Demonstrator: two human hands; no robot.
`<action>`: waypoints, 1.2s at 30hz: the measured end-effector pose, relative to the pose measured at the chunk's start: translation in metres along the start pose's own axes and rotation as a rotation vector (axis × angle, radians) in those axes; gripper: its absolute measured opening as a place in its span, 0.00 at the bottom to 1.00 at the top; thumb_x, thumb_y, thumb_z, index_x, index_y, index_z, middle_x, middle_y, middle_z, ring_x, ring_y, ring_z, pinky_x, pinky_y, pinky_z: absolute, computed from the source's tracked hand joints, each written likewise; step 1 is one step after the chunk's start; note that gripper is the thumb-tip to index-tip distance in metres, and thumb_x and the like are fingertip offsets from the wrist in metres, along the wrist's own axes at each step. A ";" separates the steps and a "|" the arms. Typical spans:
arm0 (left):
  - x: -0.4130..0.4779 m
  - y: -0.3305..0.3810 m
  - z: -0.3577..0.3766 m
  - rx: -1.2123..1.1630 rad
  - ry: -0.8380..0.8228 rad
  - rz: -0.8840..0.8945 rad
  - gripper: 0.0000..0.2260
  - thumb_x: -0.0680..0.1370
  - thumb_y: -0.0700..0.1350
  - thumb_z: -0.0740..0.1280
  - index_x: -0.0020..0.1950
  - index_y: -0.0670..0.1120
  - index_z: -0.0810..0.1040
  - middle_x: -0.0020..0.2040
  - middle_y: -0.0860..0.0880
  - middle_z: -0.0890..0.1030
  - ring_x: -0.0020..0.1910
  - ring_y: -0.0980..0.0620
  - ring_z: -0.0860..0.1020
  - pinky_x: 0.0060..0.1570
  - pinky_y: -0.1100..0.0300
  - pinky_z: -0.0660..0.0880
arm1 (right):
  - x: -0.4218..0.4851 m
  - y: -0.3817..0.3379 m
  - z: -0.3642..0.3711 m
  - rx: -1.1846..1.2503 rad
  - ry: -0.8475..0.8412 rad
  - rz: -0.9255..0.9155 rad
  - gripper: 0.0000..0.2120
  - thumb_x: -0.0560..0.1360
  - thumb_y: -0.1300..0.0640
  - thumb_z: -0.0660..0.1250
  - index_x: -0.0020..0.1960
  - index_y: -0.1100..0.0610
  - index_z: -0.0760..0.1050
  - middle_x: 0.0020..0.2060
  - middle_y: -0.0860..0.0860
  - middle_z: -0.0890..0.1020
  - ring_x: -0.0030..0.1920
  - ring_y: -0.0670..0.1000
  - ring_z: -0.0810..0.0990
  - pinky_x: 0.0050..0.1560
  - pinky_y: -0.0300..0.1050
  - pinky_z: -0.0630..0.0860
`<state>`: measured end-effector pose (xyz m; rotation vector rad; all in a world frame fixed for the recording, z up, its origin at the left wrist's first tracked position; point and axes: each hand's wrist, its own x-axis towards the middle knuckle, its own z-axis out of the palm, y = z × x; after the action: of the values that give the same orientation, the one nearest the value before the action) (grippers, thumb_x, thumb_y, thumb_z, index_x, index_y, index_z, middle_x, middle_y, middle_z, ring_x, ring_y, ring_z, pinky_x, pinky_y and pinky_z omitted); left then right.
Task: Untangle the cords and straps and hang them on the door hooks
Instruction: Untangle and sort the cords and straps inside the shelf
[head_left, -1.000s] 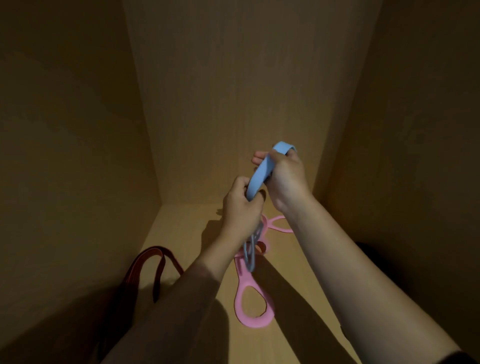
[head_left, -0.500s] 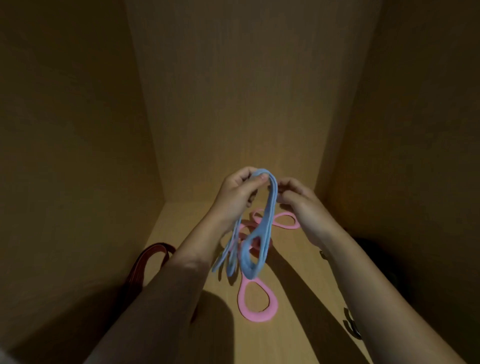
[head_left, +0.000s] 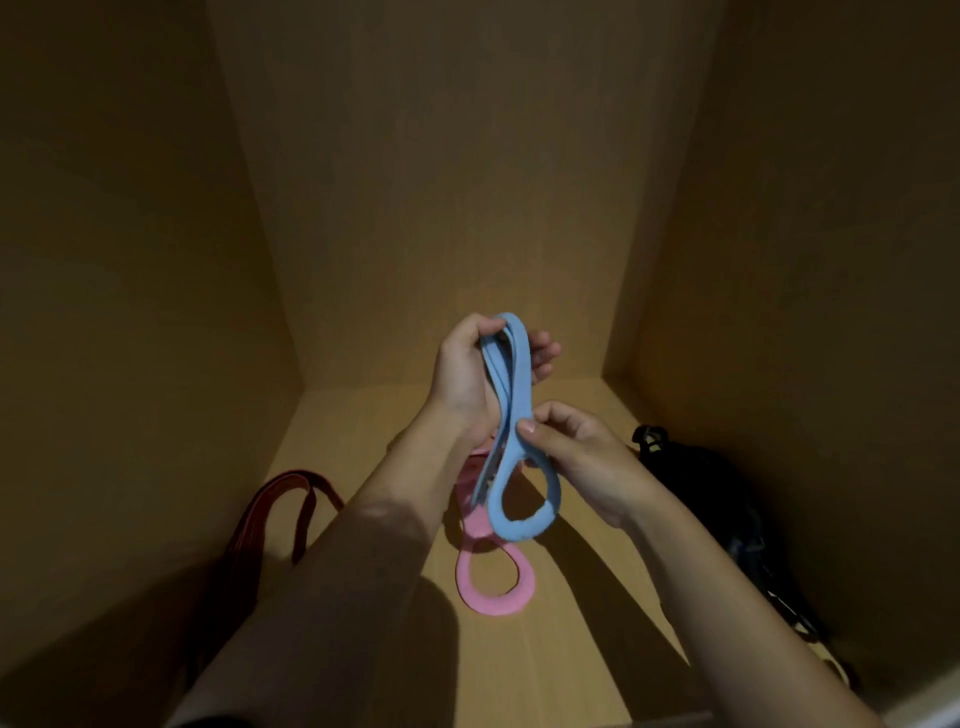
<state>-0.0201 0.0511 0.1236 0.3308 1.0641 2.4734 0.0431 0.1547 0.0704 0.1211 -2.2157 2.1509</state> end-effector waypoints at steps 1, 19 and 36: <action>0.000 -0.001 0.002 -0.039 -0.001 -0.020 0.14 0.75 0.44 0.53 0.33 0.41 0.72 0.26 0.47 0.76 0.26 0.51 0.77 0.39 0.58 0.73 | -0.003 0.002 0.000 -0.004 0.024 -0.007 0.03 0.76 0.60 0.63 0.45 0.60 0.73 0.38 0.49 0.80 0.38 0.45 0.79 0.42 0.34 0.76; 0.033 -0.093 -0.025 0.193 0.049 -0.386 0.08 0.76 0.39 0.56 0.40 0.41 0.73 0.32 0.46 0.76 0.36 0.50 0.74 0.41 0.59 0.71 | -0.070 0.051 -0.032 0.090 0.216 0.320 0.06 0.77 0.61 0.62 0.42 0.60 0.70 0.29 0.52 0.79 0.28 0.49 0.76 0.32 0.42 0.74; 0.028 -0.147 -0.073 1.445 -0.064 -0.086 0.26 0.76 0.56 0.64 0.69 0.44 0.67 0.66 0.42 0.73 0.63 0.43 0.73 0.61 0.50 0.72 | -0.080 0.076 -0.014 -1.005 0.435 0.255 0.05 0.75 0.60 0.58 0.41 0.58 0.64 0.36 0.52 0.67 0.38 0.53 0.67 0.31 0.42 0.59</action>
<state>-0.0304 0.1086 -0.0325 0.7009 2.5453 1.1698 0.1159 0.1726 -0.0125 -0.6173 -2.7644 0.7614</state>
